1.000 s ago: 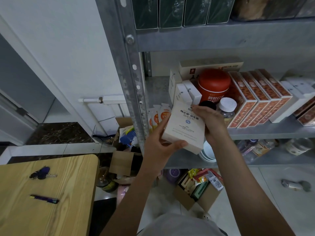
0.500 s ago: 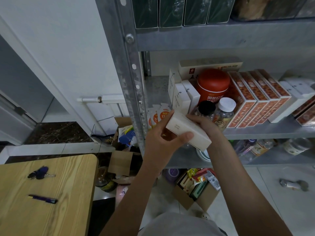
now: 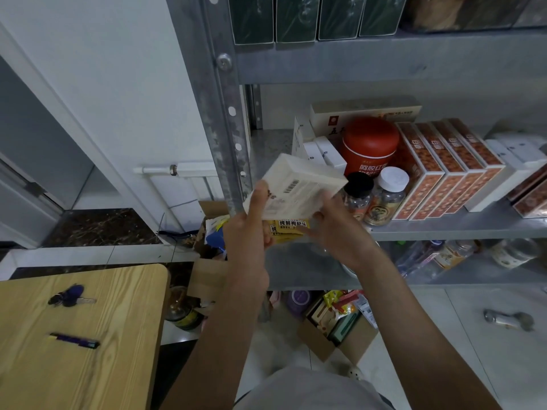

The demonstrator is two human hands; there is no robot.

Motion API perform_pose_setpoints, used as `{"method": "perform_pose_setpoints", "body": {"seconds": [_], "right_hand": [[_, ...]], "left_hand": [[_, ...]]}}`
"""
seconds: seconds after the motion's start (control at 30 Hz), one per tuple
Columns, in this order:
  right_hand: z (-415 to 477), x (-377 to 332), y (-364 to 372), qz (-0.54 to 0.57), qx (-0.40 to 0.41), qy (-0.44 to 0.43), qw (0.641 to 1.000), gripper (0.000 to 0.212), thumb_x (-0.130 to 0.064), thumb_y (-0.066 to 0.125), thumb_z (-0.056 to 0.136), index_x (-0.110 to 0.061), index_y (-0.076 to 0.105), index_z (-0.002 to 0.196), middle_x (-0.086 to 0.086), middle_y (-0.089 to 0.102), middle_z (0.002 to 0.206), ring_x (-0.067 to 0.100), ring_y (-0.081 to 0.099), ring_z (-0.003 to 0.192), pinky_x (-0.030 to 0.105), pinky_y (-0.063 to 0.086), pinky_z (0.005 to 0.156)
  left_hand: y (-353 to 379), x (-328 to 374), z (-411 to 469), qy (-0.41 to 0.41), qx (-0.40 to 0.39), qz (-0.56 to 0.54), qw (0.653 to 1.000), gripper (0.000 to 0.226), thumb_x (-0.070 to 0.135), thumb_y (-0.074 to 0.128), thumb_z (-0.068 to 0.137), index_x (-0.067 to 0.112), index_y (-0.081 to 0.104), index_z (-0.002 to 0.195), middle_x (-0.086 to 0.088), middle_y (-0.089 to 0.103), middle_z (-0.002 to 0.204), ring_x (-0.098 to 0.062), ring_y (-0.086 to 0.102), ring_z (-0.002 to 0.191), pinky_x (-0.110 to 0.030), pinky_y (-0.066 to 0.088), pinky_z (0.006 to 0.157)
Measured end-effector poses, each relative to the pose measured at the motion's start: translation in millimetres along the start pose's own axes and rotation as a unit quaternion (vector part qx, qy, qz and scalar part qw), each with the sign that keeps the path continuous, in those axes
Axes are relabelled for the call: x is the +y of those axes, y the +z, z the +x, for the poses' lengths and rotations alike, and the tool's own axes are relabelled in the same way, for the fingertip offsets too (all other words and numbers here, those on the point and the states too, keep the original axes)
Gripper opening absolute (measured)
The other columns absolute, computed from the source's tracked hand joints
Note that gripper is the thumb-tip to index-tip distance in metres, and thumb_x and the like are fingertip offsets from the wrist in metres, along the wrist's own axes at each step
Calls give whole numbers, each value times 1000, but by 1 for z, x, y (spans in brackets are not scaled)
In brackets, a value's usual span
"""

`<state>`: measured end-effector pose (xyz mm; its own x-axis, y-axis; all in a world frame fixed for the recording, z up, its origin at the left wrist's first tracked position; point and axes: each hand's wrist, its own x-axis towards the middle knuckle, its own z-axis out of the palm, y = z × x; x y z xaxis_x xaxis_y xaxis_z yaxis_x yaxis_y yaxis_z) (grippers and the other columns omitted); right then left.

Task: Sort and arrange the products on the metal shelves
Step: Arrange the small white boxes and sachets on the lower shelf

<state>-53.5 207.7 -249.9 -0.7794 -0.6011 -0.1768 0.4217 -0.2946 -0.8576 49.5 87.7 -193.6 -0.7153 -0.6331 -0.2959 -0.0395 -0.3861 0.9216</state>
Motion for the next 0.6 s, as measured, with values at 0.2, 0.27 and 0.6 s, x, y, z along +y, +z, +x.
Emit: {"method": "perform_pose_setpoints", "body": {"seconds": [0.2,0.27,0.6], "right_hand": [[-5,-8,6,-119,115,-87,982,52,-54,71,76,-27,60,119,-5,72,115,15,67,107,46,55,91],[-6,-12,5,-129,145,-84,977,51,-51,71,73,-22,63,114,-3,74,108,15,70,101,47,56,90],[-16,-34,2,-187,154,-117,963,22,-34,72,84,-20,66,100,-12,75,86,5,72,80,17,55,58]], "left_hand": [[-8,2,-2,-107,-125,123,979,66,77,40,74,21,70,92,0,55,58,-7,49,49,-24,51,53],[-9,1,3,-47,-111,198,973,48,64,35,93,27,65,87,1,65,74,-6,59,61,-22,54,59],[-16,-8,4,45,-134,145,979,23,28,61,93,6,68,98,-4,75,102,-15,73,88,-23,59,71]]}}
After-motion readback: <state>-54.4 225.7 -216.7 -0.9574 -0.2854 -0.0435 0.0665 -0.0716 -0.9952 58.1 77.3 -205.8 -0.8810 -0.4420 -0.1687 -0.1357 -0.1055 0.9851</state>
